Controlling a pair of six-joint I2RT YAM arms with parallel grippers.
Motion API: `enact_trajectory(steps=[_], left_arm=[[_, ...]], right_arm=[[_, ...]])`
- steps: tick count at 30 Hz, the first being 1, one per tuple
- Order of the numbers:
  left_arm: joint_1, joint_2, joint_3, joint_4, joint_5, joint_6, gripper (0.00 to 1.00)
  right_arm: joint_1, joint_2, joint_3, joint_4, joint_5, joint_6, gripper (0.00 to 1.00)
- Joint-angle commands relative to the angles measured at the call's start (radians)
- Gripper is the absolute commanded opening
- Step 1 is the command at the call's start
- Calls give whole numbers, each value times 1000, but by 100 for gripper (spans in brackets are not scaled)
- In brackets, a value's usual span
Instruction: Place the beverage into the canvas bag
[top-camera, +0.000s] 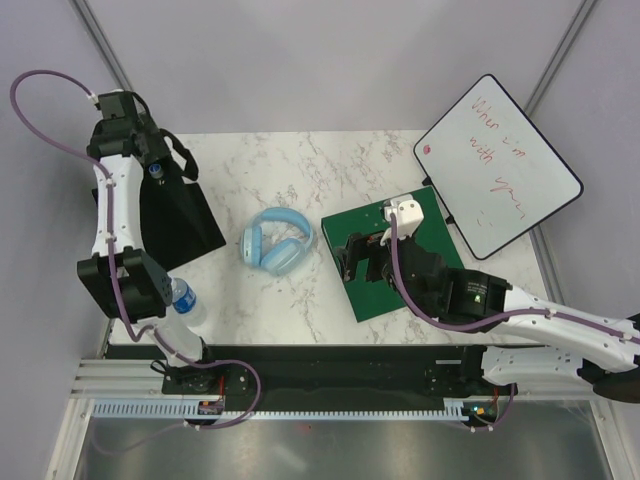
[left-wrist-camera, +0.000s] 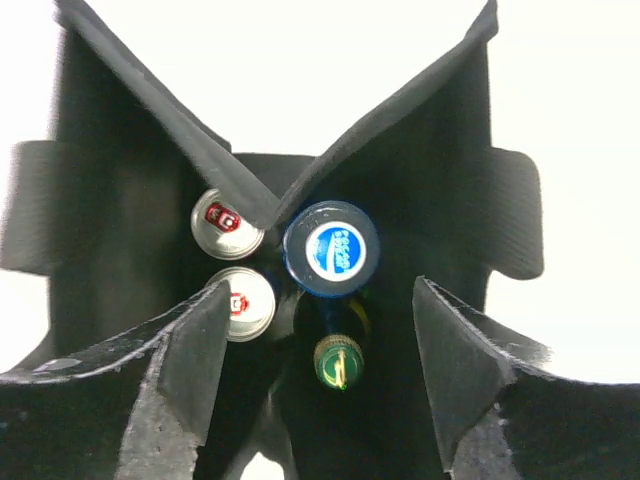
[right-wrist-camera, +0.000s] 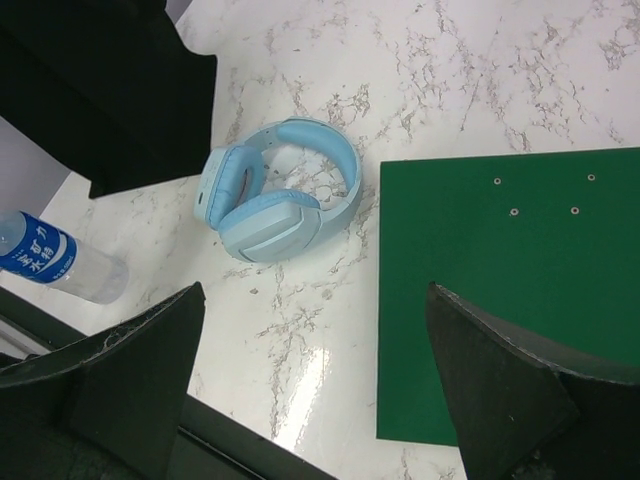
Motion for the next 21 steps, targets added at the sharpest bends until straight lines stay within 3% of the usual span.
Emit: enact_trajectory(steps=[1, 11, 18, 21], left_arm=[[3, -116, 107, -52, 36, 3, 82], [-3, -320, 51, -173, 95, -5, 86], [-4, -562, -184, -231, 140, -46, 87], [-6, -610, -227, -271, 239, -51, 87]], right_arm=[[-1, -20, -1, 26, -11, 11, 98], [-1, 15, 10, 26, -34, 2, 98], [-2, 78, 11, 72, -164, 4, 98], [-4, 124, 11, 147, -195, -57, 98]])
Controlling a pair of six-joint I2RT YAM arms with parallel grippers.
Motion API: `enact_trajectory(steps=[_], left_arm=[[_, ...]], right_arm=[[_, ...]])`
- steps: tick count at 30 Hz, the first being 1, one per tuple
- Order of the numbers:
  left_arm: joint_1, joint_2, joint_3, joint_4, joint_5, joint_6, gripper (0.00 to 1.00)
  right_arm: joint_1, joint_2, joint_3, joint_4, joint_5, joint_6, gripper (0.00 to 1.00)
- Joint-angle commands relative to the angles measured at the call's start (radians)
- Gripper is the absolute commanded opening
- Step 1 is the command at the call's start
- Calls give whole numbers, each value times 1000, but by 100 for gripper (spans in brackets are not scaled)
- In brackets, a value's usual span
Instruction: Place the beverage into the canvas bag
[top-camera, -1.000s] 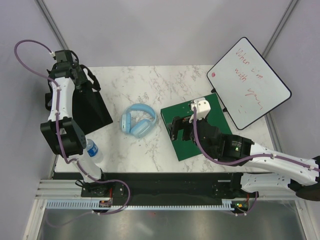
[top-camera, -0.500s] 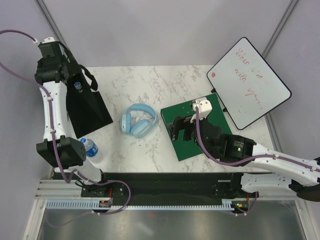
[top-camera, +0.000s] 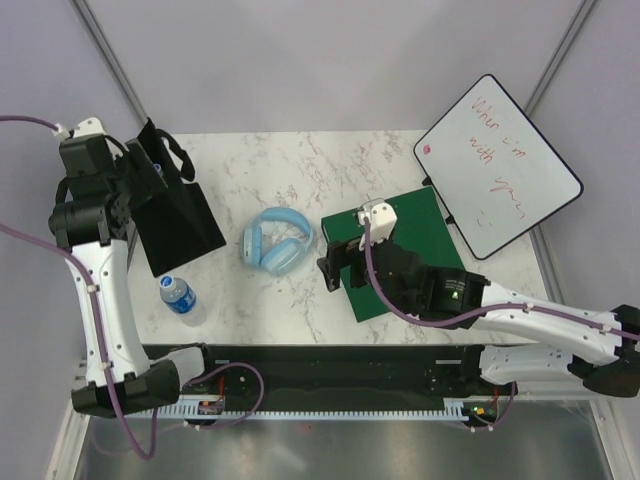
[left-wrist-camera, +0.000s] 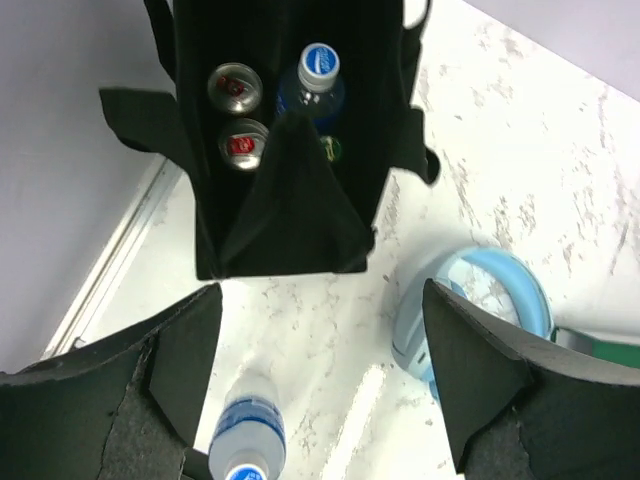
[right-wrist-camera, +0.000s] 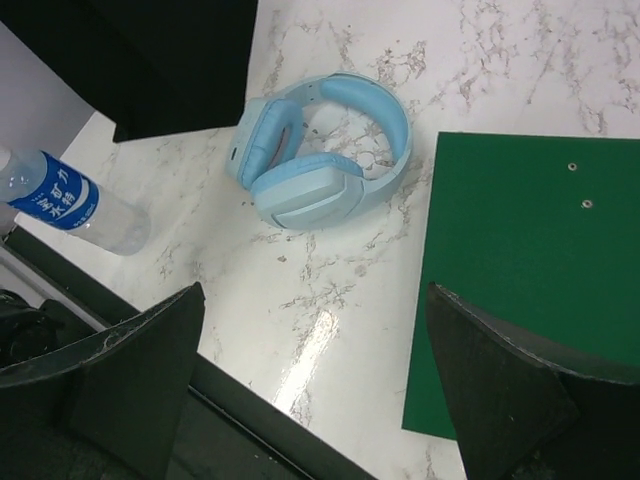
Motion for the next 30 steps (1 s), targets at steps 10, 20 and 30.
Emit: enact_trajectory(steps=[10, 20, 30], left_arm=[[-3, -208, -169, -77, 132, -129, 84], [-30, -453, -425, -239, -153, -240, 85], [-30, -523, -567, -245, -31, -241, 70]], right_arm=[[-22, 341, 243, 379, -429, -161, 98], [-100, 442, 266, 298, -461, -27, 98], [-111, 317, 142, 296, -446, -38, 98]])
